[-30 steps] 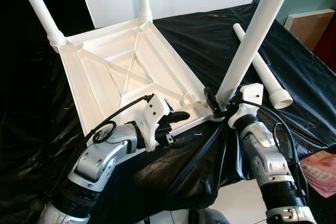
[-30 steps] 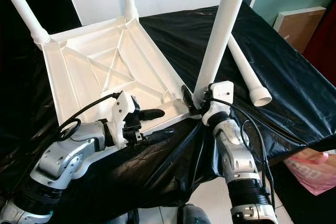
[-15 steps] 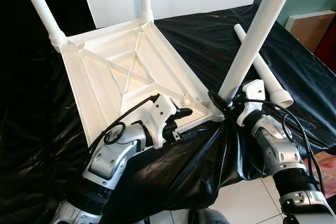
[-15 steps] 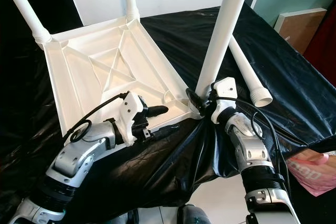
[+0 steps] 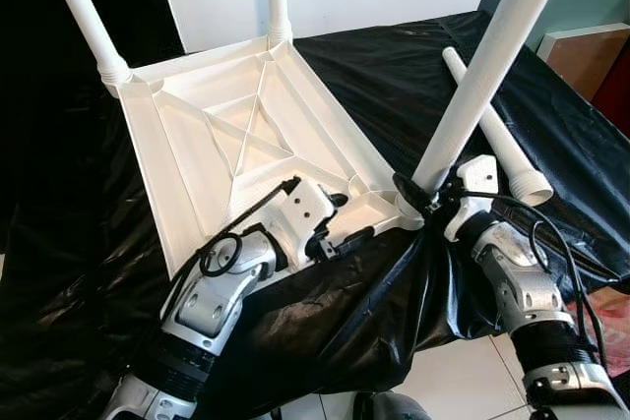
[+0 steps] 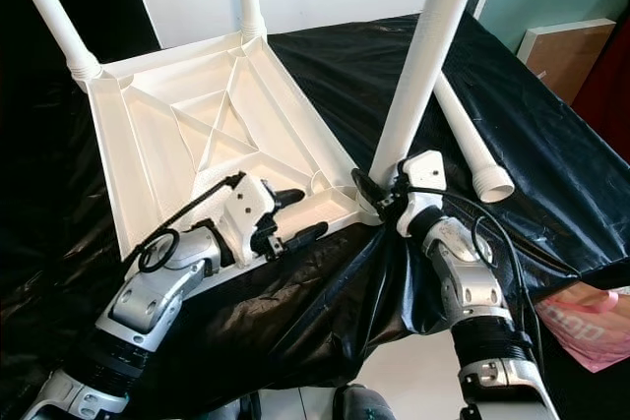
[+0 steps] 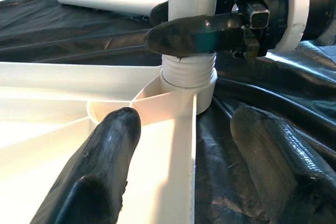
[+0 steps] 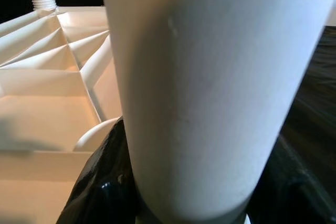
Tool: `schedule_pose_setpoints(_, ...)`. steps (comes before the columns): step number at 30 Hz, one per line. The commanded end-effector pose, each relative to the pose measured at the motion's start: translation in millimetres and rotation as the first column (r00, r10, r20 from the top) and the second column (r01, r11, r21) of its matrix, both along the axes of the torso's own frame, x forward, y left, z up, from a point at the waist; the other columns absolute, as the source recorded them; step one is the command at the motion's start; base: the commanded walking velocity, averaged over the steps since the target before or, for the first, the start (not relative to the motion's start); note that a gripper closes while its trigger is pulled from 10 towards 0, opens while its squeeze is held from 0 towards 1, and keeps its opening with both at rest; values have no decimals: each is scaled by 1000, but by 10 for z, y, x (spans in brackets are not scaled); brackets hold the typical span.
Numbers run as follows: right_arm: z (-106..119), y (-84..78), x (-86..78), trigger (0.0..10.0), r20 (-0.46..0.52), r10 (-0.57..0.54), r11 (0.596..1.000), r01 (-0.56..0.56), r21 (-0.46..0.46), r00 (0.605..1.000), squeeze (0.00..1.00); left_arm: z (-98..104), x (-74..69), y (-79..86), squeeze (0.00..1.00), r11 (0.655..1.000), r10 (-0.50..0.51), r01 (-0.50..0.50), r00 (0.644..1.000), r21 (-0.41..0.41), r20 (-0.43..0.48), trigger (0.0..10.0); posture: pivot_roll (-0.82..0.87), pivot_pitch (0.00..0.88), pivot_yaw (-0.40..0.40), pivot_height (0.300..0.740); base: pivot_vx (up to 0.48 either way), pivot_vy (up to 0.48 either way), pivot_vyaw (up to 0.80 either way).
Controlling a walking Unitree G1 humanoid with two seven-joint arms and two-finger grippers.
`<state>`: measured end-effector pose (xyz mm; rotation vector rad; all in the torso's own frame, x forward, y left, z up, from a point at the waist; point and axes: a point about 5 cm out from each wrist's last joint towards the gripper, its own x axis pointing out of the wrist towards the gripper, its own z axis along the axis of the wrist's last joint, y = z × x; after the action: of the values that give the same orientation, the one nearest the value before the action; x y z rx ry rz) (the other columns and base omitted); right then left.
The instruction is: Building children table
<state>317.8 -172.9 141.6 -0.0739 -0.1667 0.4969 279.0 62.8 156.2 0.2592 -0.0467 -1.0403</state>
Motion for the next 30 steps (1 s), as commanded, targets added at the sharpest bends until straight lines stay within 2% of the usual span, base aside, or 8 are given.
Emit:
schedule_pose_setpoints(1, -179, -23, -56, 10000, -77, -28, 999, 29, 14, 997, 0, -27, 13, -5, 0, 999, 31, -31, 999, 6, 10, 10000, -23, 110, -15, 740, 0, 0, 0)
schedule_pose_setpoints(11, -224, 73, -93, 10000, -99, -199, 977, 206, 62, 975, 0, -42, 19, -15, 0, 999, 34, -35, 999, 5, 25, 10000, -32, 117, -2, 740, 0, 0, 0)
schedule_pose_setpoints(16, -263, 171, -131, 10000, -143, -423, 894, 438, 93, 895, 0, -39, 34, -9, 0, 999, 39, -40, 998, 18, 47, 10000, -31, 117, 7, 740, 0, 0, 0)
schedule_pose_setpoints(18, -340, 199, -201, 10000, -166, -582, 800, 597, 63, 796, 0, -38, 39, 3, 0, 999, 38, -39, 998, 16, 42, 10000, -35, 117, 16, 740, 0, 0, 0)
schedule_pose_setpoints(19, -340, 199, -201, 10000, -166, -582, 800, 597, 63, 796, 0, -38, 39, 3, 0, 999, 38, -39, 998, 16, 42, 10000, -35, 117, 16, 740, 0, 0, 0)
schedule_pose_setpoints(21, -396, 208, -245, 10000, -193, -659, 732, 679, 59, 727, 0, -27, 35, 3, 0, 1000, 23, -23, 999, 5, 37, 10000, -38, 120, 18, 740, 0, 0, 0)
schedule_pose_setpoints(24, -420, 240, -271, 10000, -219, -689, 696, 715, 69, 691, 0, -16, 46, 11, 0, 1000, 16, -16, 999, -3, 32, 10000, -41, 120, 22, 740, 0, 0, 0)
schedule_pose_setpoints(30, -384, 256, -296, 10000, -218, -689, 691, 717, 90, 691, 0, -2, 91, 43, 0, 1000, 23, -23, 999, -4, 38, 10000, -49, 117, 30, 740, 0, 0, 0)
